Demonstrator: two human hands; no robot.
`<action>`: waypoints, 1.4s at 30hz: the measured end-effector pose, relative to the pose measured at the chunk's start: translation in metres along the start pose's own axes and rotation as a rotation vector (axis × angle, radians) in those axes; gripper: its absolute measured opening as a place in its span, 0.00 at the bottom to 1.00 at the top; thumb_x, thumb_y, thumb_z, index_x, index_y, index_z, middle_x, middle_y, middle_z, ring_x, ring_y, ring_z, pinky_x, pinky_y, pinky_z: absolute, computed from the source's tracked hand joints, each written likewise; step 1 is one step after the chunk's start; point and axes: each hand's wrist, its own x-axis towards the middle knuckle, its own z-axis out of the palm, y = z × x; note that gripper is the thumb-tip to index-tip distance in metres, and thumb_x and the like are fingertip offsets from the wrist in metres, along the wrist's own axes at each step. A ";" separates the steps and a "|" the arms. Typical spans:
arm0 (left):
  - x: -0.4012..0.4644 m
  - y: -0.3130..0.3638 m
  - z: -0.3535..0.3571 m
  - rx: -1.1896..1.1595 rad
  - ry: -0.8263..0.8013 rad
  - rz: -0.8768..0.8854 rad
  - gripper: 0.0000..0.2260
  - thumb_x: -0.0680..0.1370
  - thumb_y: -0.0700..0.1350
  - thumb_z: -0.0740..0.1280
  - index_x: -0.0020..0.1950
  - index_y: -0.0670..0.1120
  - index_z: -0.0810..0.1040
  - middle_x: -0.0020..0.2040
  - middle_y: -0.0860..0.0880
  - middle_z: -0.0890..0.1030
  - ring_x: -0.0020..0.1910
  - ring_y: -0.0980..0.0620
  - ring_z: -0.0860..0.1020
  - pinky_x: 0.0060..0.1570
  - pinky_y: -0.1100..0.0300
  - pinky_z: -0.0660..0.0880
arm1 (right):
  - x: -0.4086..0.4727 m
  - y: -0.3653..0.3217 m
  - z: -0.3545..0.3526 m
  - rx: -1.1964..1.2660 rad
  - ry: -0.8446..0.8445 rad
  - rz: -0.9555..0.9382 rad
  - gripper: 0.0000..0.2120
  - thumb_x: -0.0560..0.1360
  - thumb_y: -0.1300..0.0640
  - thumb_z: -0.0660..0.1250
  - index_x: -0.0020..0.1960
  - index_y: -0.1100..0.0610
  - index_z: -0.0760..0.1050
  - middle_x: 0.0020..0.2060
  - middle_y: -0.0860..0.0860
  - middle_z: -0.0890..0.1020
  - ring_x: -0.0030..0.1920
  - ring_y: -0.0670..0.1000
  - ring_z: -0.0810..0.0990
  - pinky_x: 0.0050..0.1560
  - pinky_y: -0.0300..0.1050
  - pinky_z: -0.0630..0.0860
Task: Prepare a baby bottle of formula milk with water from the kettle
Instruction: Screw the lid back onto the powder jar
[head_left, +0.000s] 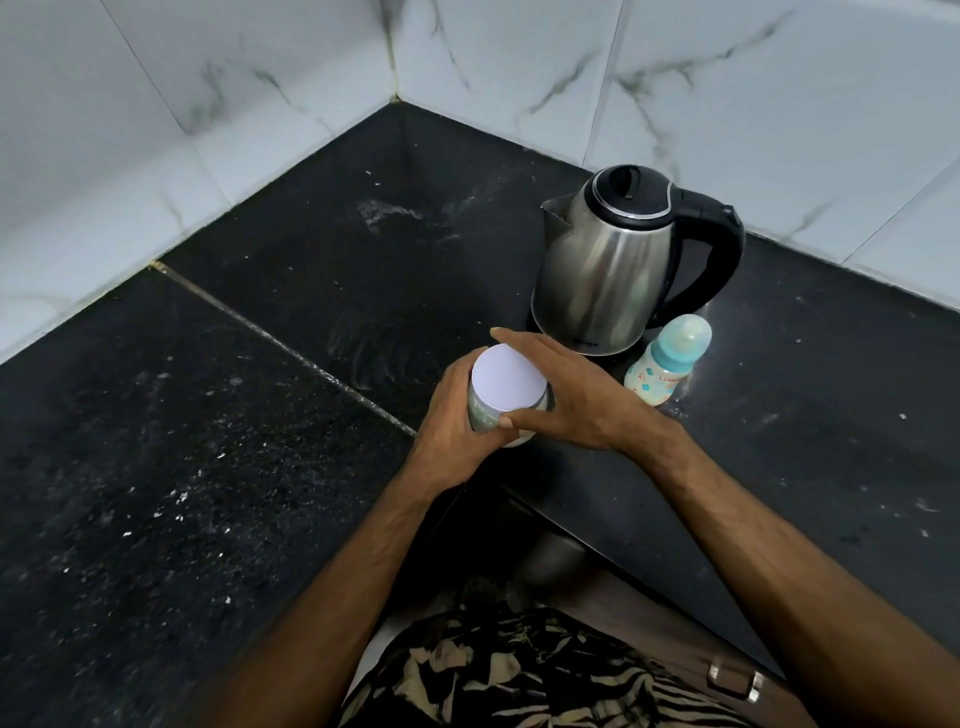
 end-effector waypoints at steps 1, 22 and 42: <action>0.000 0.000 0.000 0.004 0.000 -0.005 0.41 0.65 0.58 0.74 0.75 0.49 0.65 0.71 0.51 0.70 0.70 0.52 0.70 0.67 0.54 0.72 | 0.000 0.001 0.002 0.000 0.009 -0.004 0.43 0.70 0.47 0.76 0.78 0.45 0.55 0.73 0.46 0.66 0.70 0.45 0.67 0.69 0.45 0.67; 0.003 0.000 -0.001 0.024 0.014 -0.011 0.34 0.68 0.56 0.72 0.72 0.57 0.65 0.69 0.51 0.71 0.68 0.51 0.72 0.66 0.47 0.73 | -0.008 -0.019 0.052 0.017 0.421 0.168 0.41 0.71 0.45 0.74 0.77 0.54 0.59 0.74 0.50 0.67 0.72 0.49 0.67 0.66 0.39 0.63; 0.003 0.001 -0.001 0.026 -0.011 -0.016 0.39 0.65 0.56 0.73 0.74 0.50 0.66 0.70 0.51 0.70 0.69 0.51 0.71 0.66 0.46 0.72 | -0.015 -0.014 0.050 0.157 0.407 0.259 0.44 0.67 0.45 0.78 0.76 0.52 0.61 0.73 0.46 0.67 0.69 0.43 0.66 0.64 0.27 0.59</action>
